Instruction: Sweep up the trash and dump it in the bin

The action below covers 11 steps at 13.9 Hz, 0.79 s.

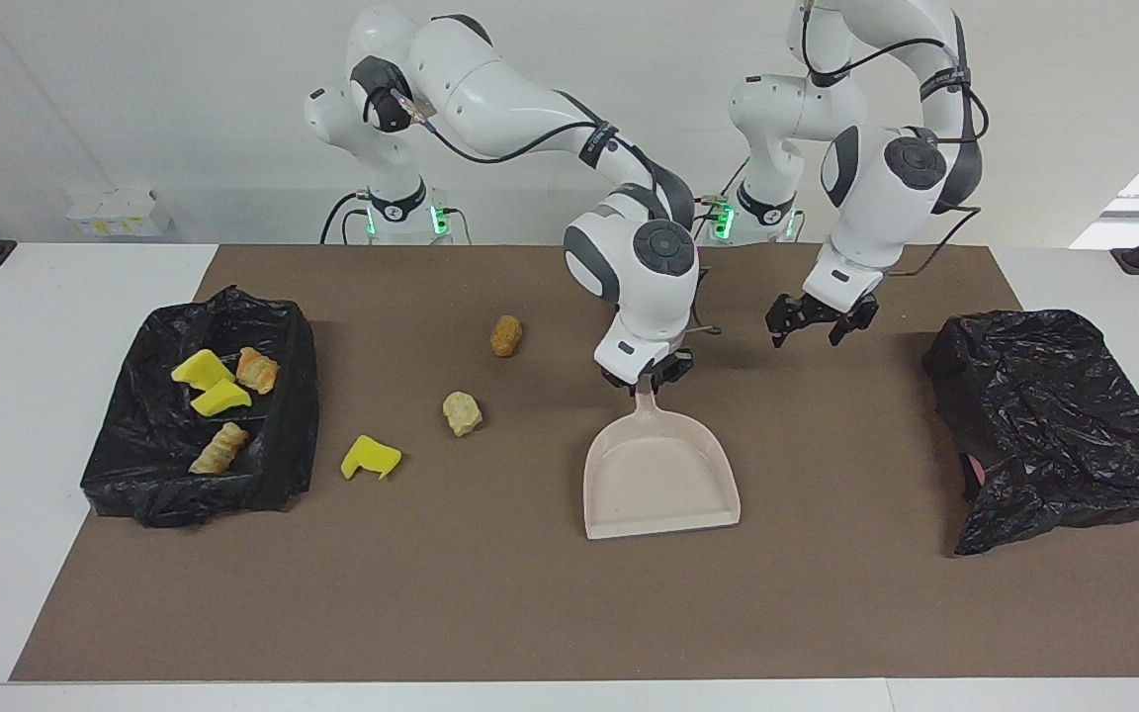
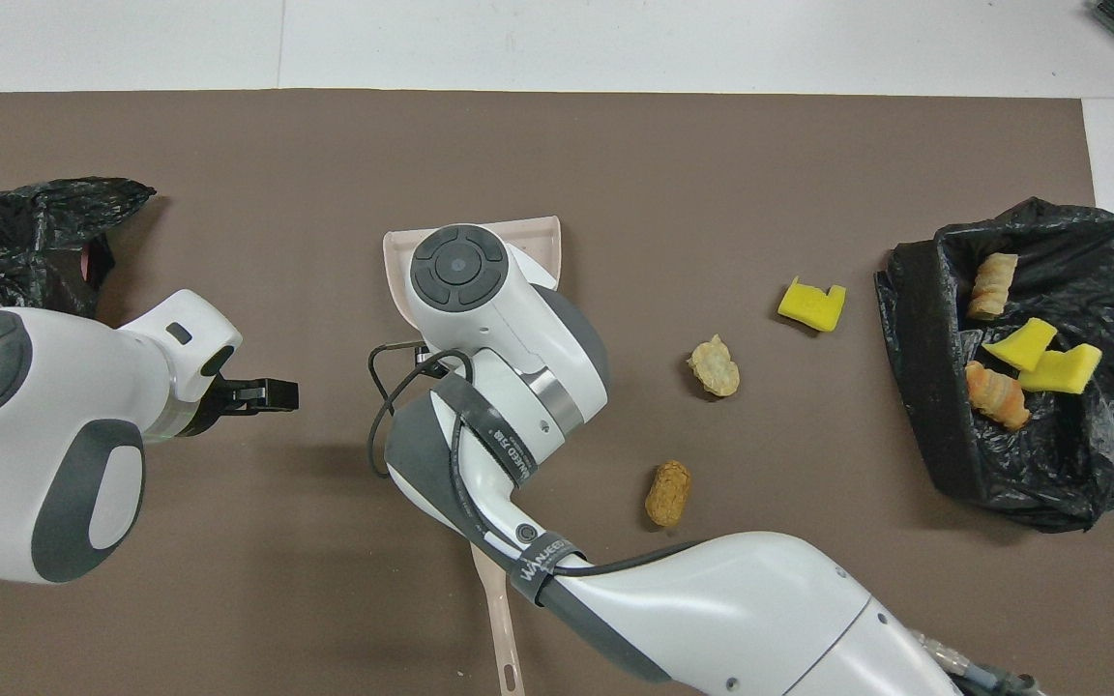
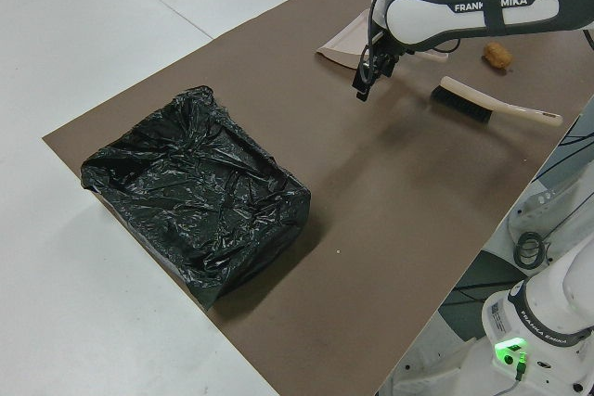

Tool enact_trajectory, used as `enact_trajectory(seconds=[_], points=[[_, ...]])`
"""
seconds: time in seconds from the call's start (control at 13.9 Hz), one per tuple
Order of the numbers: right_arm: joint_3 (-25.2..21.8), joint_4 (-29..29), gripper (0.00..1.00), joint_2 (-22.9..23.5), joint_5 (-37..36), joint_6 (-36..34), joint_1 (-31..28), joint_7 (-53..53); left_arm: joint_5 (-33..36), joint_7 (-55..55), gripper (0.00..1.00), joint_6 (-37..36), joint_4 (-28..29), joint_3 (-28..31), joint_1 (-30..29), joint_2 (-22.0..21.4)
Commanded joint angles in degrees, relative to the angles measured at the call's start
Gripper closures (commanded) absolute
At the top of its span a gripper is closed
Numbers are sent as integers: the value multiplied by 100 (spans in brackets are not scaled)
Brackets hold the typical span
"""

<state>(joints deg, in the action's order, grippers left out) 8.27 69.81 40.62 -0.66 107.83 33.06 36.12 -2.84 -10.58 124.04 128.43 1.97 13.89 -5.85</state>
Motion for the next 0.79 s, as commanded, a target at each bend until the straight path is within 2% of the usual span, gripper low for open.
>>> enact_trajectory(seconds=[0.0,0.07,0.14,0.36,0.57,0.72], points=[[-1,-90,32,16,-136,-87,-19,106,91,21,0,-64,-388,-4,-62,259],[-1,-90,19,-19,-136,-87,-36,80,91,21,0,-134,-581,-21,-114,356],[-18,-81,0,-80,-127,-96,-54,27,91,21,0,-170,-731,-21,-124,505],[-19,-29,0,-370,-13,-131,-317,-290,73,21,0,-196,-1275,-30,-124,1014],[-10,190,0,-721,22,-131,-458,-316,38,12,0,-643,-2127,-39,-63,1603],[17,427,0,-1081,153,-140,-581,-334,-128,-75,0,-566,-2182,-83,77,1780]])
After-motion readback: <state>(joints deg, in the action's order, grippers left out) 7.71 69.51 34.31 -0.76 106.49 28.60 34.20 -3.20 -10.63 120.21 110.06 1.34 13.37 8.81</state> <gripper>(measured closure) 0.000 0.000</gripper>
